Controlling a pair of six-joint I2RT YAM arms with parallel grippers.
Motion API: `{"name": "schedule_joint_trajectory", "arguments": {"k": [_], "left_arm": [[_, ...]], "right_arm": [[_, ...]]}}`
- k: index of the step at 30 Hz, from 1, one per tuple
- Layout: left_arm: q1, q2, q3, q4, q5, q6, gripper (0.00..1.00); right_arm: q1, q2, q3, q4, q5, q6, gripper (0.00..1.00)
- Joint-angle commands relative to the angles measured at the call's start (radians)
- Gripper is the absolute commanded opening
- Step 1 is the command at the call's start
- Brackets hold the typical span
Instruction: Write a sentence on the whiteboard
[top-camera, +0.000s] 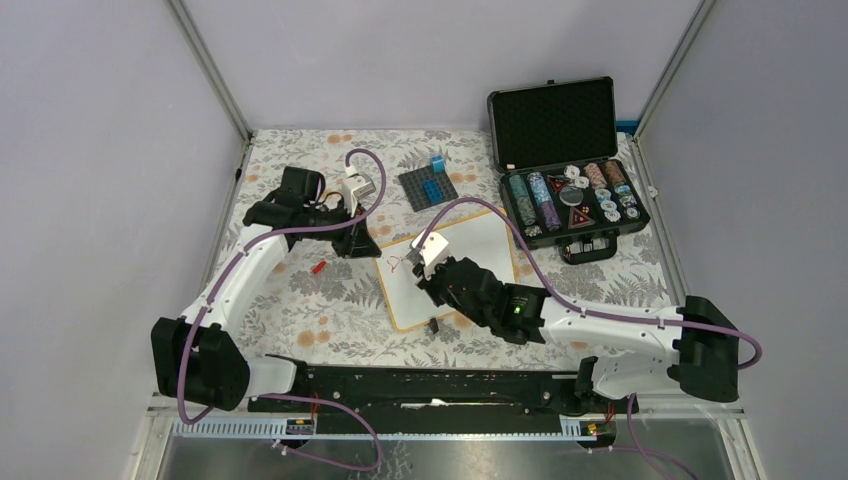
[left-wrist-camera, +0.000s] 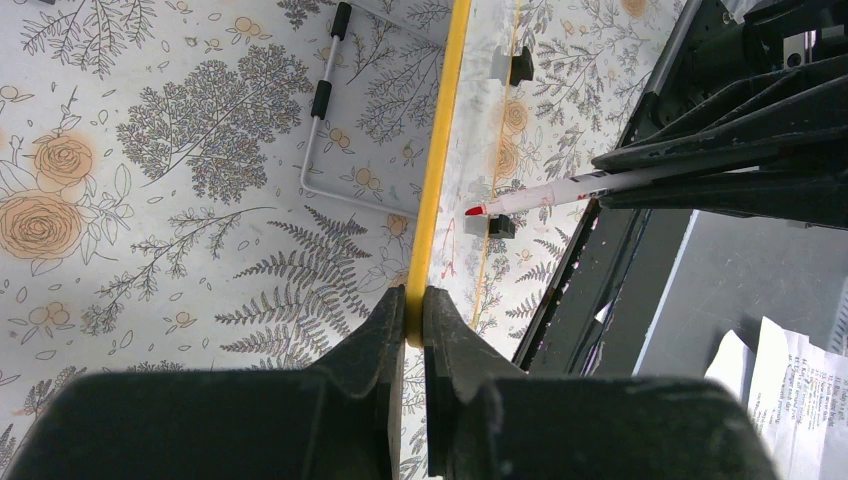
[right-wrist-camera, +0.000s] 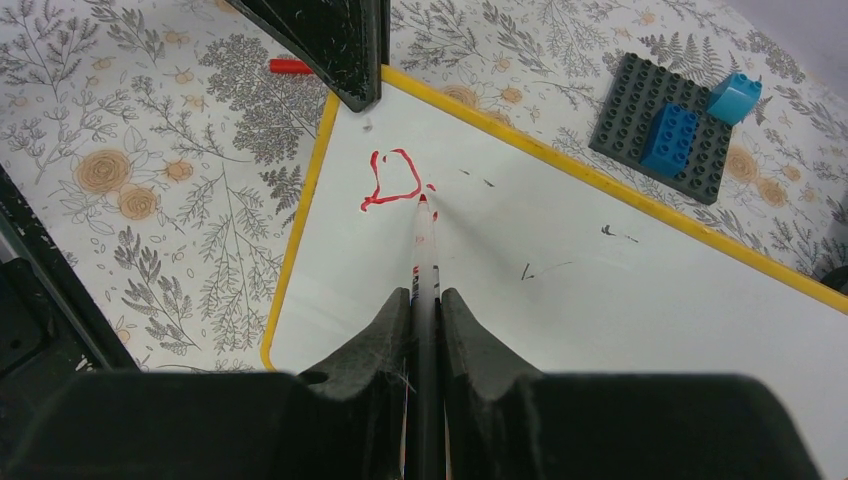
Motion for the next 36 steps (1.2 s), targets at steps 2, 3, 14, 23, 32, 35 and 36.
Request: {"name": "schedule_joint_trajectory", "arguments": {"k": [2,3,14,23,32,35,36], "left_arm": [[-0.005,0.002,0.026,-0.004,0.015,0.022,0.0],[-0.005,0.004,0.026,-0.004,0.015,0.021,0.0],[-0.005,-0.001,0.024,-0.004,0.013,0.022,0.0],[-0.005,0.001,0.031,-0.004,0.012,0.02,0.0],[-0.005,0.005,0.033,-0.004,0.014,0.02,0.0],[-0.005,0.007,0.033,-0.005,0.014,0.02,0.0],[-0.005,0.007,0.035,-0.004,0.013,0.02,0.0]], "right_arm": [[-0.008,0.013,0.048,0.043,0.036,-0.012,0.0],[-0.008,0.016,0.05,0.043,0.039,-0.012,0.0],[-0.008,0.028,0.059,0.045,0.069,-0.02,0.0],[-0.01,0.035,0.047,0.015,0.086,-0.005,0.0],[-0.01,-0.007,0.008,-0.017,0.088,0.02,0.0],[-0.01,-0.008,-0.001,-0.025,0.07,0.029,0.0],[-0.009,-0.007,-0.004,-0.025,0.062,0.032,0.0]]}}
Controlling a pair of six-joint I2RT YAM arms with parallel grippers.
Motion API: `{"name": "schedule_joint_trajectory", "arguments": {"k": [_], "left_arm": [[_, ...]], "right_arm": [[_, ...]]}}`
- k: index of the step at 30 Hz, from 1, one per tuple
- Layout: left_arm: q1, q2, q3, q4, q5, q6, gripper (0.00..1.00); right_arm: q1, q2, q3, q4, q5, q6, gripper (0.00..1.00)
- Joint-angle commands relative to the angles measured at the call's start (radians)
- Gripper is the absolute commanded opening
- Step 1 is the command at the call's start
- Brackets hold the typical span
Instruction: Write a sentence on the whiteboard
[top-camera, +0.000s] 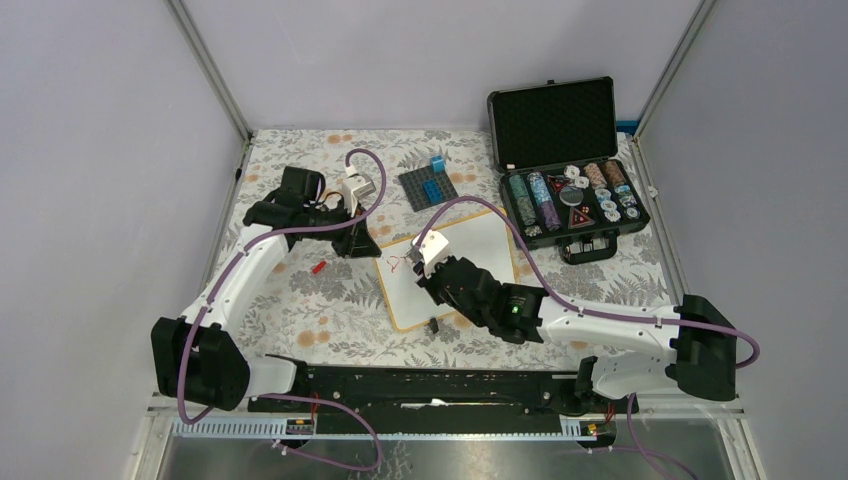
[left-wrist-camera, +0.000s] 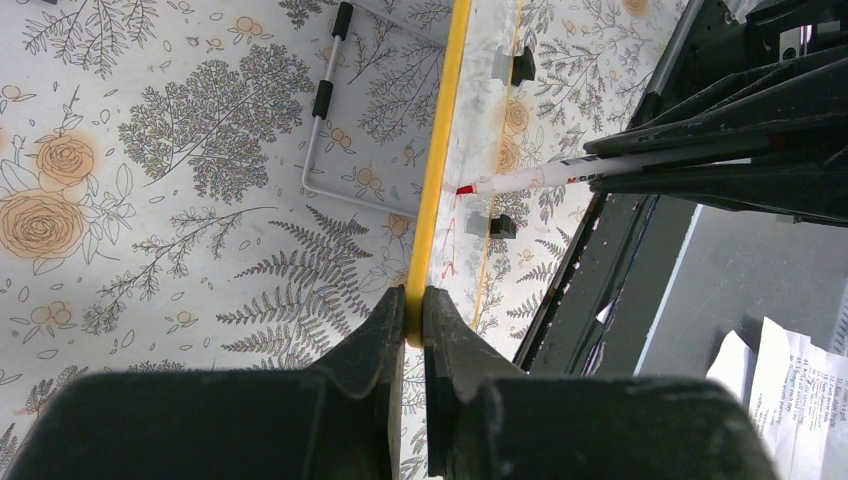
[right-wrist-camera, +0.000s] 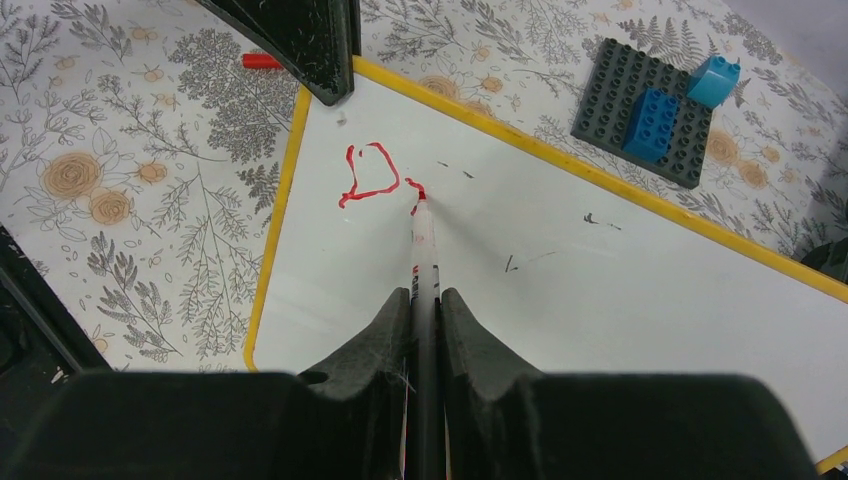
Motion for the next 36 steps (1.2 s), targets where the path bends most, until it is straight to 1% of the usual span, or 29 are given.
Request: {"name": "schedule_joint_trajectory", "arguments": {"k": [1,21,36], "left_arm": [[-0.005,0.007,0.035,-0.005,0.016,0.02,0.0],[-0.005,0.007,0.031,-0.004,0.015,0.023,0.0],[-0.005,0.01,0.034,-0.004,0.018,0.018,0.0]], "right_arm": [[-0.01,-0.022,-0.015,-0.014,0.006,0.024,0.0],[-0.006,-0.015,-0.036,-0.01,-0.047,0.064,0.0],[-0.008,-0.038,-0.017,0.009,0.071,0.053,0.0]]}}
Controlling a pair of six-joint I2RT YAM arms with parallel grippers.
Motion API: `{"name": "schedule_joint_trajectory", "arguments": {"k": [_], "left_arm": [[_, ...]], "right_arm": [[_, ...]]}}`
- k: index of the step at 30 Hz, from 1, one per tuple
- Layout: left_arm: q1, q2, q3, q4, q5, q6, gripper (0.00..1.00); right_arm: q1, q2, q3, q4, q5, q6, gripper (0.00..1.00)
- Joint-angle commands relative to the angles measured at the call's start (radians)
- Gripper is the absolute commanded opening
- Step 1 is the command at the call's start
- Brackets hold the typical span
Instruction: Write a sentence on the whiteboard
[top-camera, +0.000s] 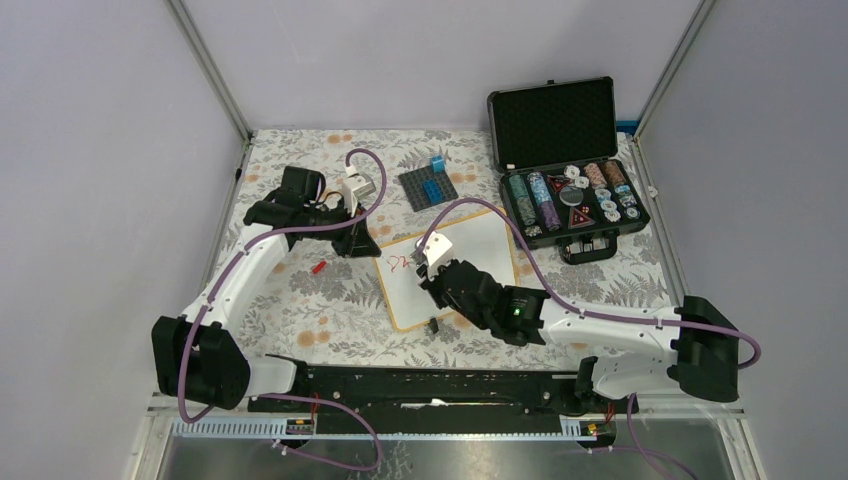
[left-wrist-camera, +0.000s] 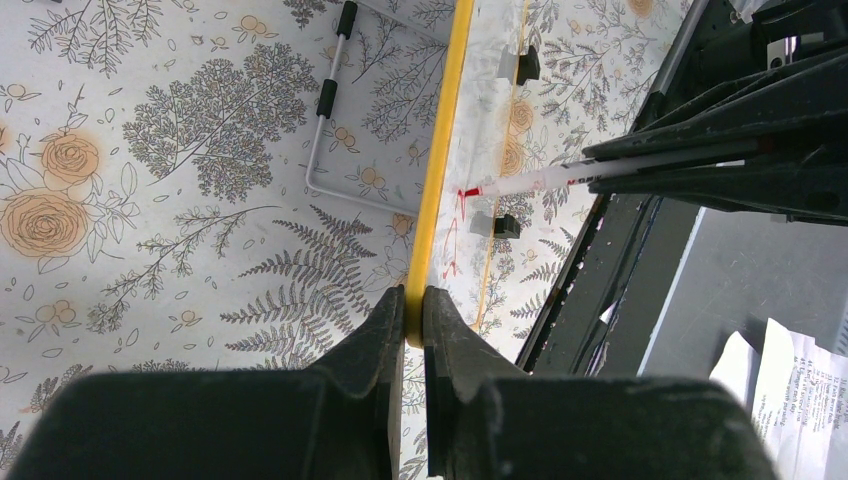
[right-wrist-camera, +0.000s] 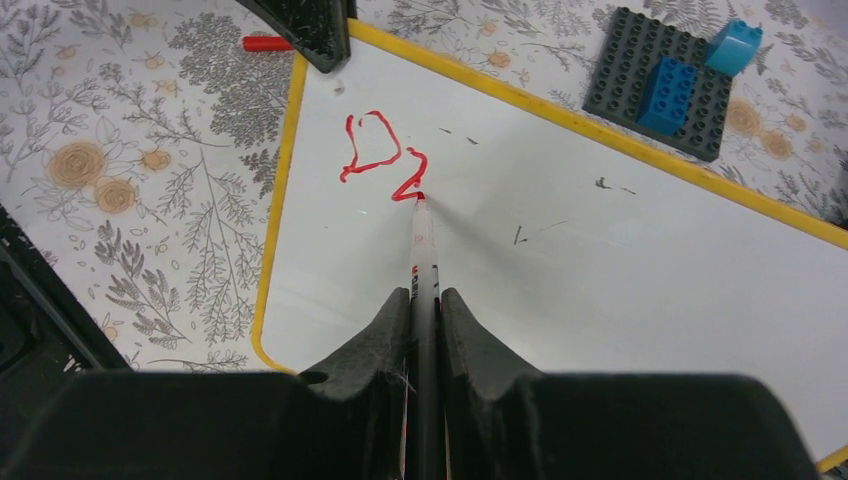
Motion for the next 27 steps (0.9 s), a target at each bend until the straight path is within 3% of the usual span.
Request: {"name": "schedule_joint_trajectory", "arguments": {"k": [1,12,21,27], "left_arm": [[-0.006,0.004,0.032,-0.005,0.021,0.015,0.0],[-0.006,0.002,0.029,-0.005,0.021,0.015,0.0],[-0.006,-0.004,0.025,-0.005,0.024,0.016,0.0],[-0.006,-0.006,0.025,-0.005,0.024,0.016,0.0]], "right_arm": [[-0.008,-0.028,0.012,0.022,0.089,0.0,0.0],[-0.011,-0.037,0.006,0.011,0.11,0.013,0.0],[-0.011,-0.13,-0.023,-0.003,-0.008,0.014,0.0],[-0.011,-0.106,-0.016,-0.031,0.064,0.045,0.0]]}}
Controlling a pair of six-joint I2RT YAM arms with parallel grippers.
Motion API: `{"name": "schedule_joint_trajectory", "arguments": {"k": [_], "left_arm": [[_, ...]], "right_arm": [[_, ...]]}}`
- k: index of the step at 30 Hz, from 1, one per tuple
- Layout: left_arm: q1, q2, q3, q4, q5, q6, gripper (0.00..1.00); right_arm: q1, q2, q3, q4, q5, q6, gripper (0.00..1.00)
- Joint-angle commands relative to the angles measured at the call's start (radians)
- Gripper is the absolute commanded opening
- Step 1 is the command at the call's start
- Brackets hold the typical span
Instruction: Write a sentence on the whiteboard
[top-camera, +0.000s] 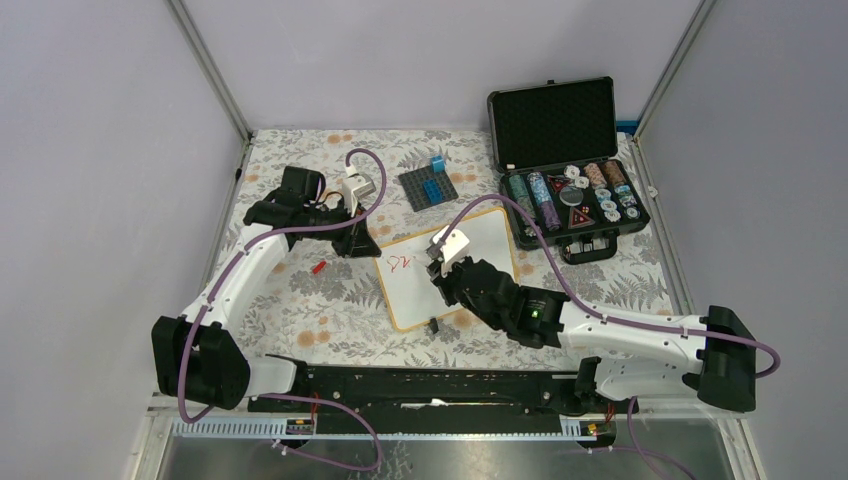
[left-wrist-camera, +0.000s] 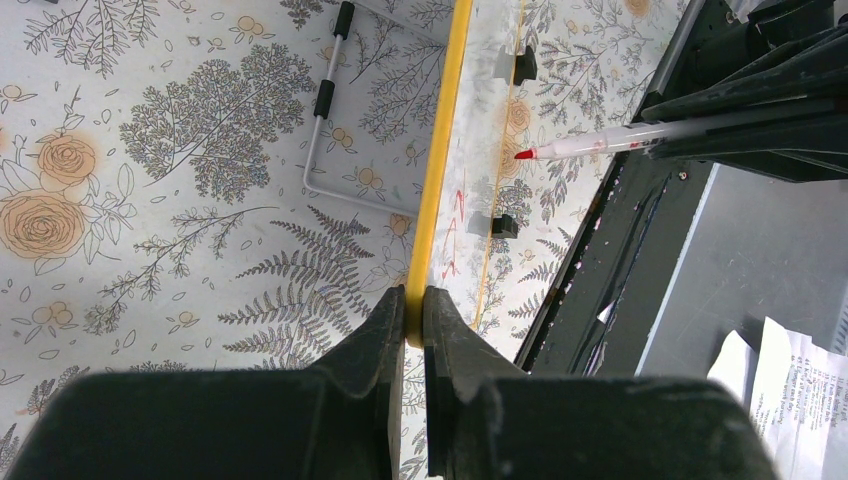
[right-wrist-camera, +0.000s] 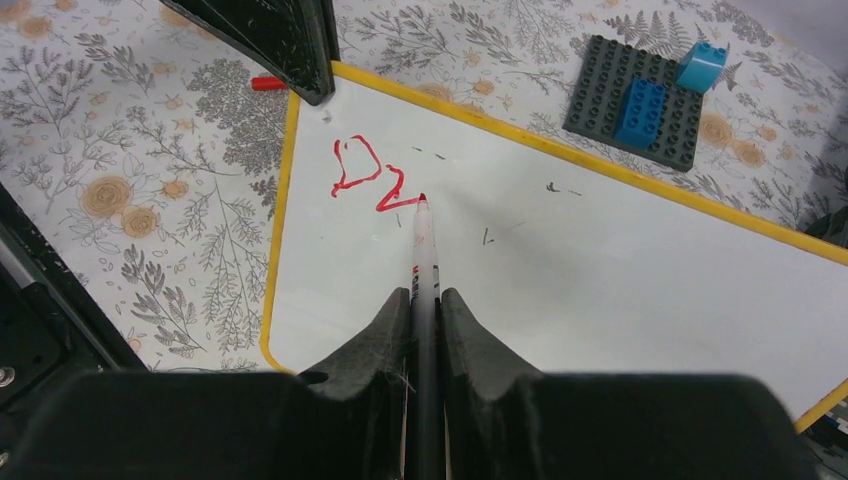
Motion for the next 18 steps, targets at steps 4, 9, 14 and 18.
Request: {"name": "schedule_joint_trajectory", "arguments": {"k": [4,9,14,18], "left_arm": [[-0.006,-0.004,0.024,-0.005,0.017,0.016,0.0],[-0.006,-0.003,0.026,-0.006,0.018,0.017,0.0],[-0.006,-0.003,0.026,-0.005,0.019,0.015,0.0],[-0.006,-0.005,0.024,-0.005,0.017,0.015,0.0]], "right_arm": [[-0.007,-0.001,0.004,-0.019,0.095,0.054,0.0],[-0.009,-0.012,-0.002,-0.025,0.045,0.065,0.0],[-0.011,-0.01,-0.004,-0.03,-0.006,0.067,0.0],[-0.013,-0.008,0.001,-0.029,-0.013,0.061,0.0]]}}
